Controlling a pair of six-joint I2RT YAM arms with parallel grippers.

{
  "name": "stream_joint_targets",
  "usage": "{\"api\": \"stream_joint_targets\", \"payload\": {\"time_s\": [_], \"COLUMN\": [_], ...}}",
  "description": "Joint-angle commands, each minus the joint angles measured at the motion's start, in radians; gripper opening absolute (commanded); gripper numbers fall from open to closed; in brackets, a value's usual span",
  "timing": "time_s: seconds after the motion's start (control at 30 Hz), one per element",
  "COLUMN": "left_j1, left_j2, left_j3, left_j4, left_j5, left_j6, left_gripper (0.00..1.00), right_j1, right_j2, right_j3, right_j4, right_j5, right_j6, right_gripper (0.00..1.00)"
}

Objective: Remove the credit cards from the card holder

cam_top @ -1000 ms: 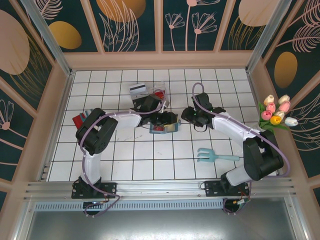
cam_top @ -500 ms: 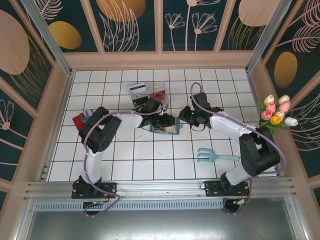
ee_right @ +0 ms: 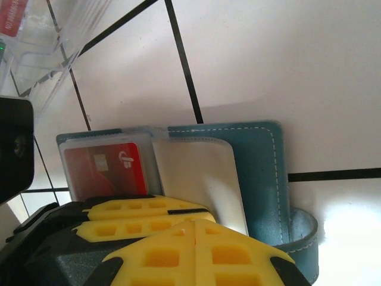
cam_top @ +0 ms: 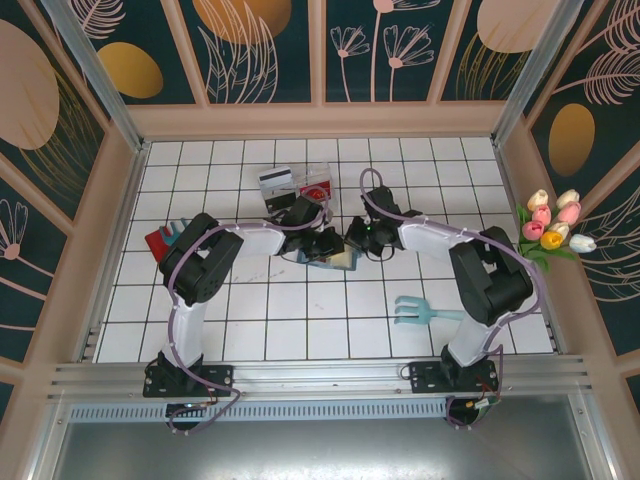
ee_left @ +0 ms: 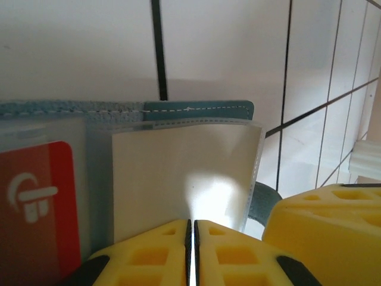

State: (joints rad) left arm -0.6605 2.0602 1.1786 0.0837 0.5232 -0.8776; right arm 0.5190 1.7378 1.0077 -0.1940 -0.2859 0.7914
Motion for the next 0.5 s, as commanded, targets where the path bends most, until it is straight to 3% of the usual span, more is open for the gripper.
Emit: {"api": "stream_joint_targets", "payload": {"time_s": [0.0,0.27,0.47], "left_j1": [0.009,0.087,0.161], "left_j2": [-0.071,-0.204,-0.256], "left_j3": [0.006,-0.083,-0.152], "left_j4": [-0.061,-0.083,-0.141], "left_j5": [0.032,0.034,-0.014], "left_j6": [0.009,0.018,0.082], "left_gripper": [0.14,0.22,0.38], "right_j1": [0.007,-0.002,-0.001], "right_j2": [0.045,0.097,0.113], "right_j3": [0.044,0.072,0.084], "right_j4": [-0.034,-0.051,-0.057], "right_j5": [0.028,0.004,0.006], "right_j6": [-0.012,-0.095,-0.121], "right_gripper": [0.06,0.11,0.13]}}
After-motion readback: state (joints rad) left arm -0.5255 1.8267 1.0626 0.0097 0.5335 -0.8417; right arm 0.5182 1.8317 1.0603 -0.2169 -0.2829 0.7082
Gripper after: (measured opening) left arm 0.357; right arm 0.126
